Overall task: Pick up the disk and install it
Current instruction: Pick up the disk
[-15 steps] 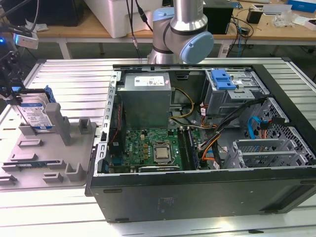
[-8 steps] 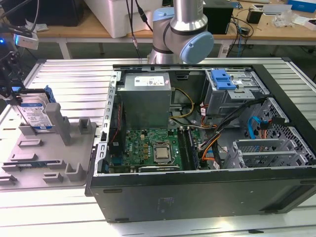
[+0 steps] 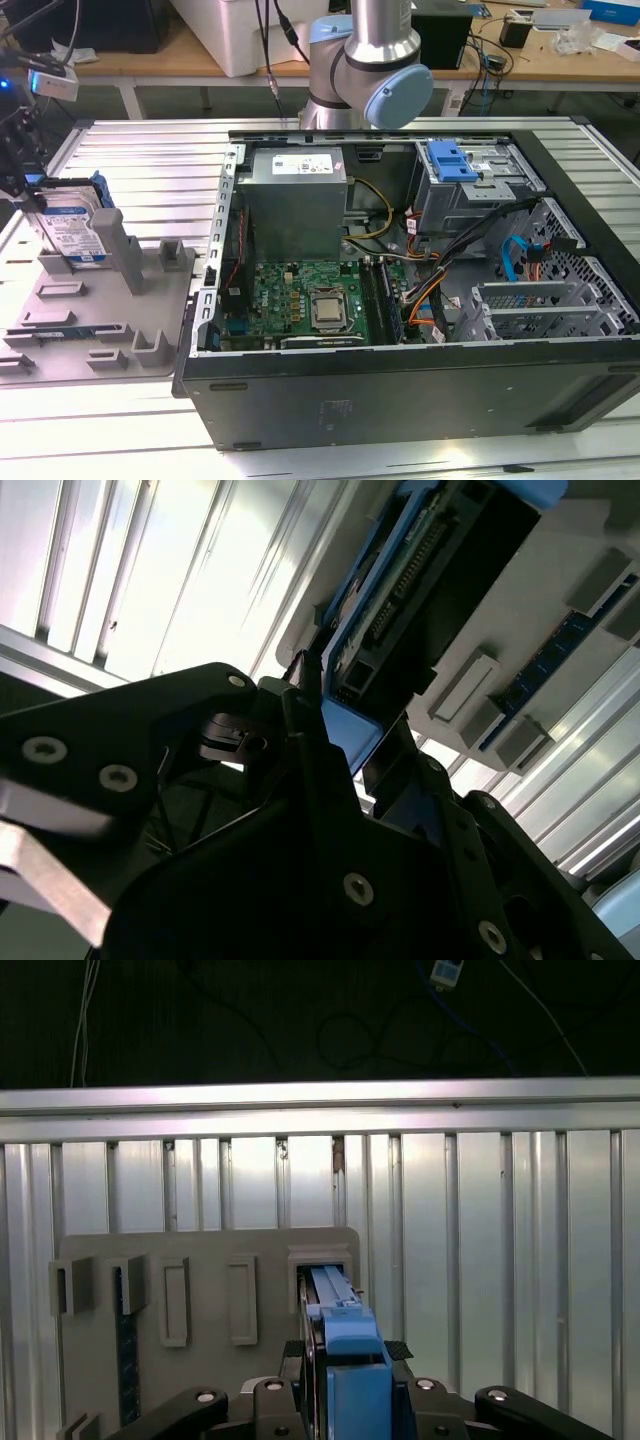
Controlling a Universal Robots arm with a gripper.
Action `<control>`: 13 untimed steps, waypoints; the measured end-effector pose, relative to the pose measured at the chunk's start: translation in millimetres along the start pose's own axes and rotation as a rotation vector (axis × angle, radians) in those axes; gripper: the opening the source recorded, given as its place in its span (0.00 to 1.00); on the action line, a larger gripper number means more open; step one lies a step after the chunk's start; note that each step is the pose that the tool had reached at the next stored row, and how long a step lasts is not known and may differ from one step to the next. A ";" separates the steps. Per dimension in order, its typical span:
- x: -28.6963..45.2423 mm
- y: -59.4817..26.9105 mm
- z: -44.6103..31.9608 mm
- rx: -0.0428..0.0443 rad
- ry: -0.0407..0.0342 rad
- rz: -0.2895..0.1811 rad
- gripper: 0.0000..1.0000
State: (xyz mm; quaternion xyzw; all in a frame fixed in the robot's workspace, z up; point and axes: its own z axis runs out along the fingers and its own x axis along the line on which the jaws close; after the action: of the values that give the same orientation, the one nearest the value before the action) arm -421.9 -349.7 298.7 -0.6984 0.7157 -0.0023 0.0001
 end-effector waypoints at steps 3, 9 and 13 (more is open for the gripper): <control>0.1 0.1 0.5 -0.0012 0.0011 0.000 0.41; 1.2 0.0 1.4 -0.0040 0.0047 0.001 0.41; 1.7 0.0 2.1 -0.0052 0.0064 0.001 0.41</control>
State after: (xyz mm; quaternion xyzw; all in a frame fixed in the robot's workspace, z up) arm -421.9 -351.3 296.6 -0.6981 0.7160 -0.0027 -0.0040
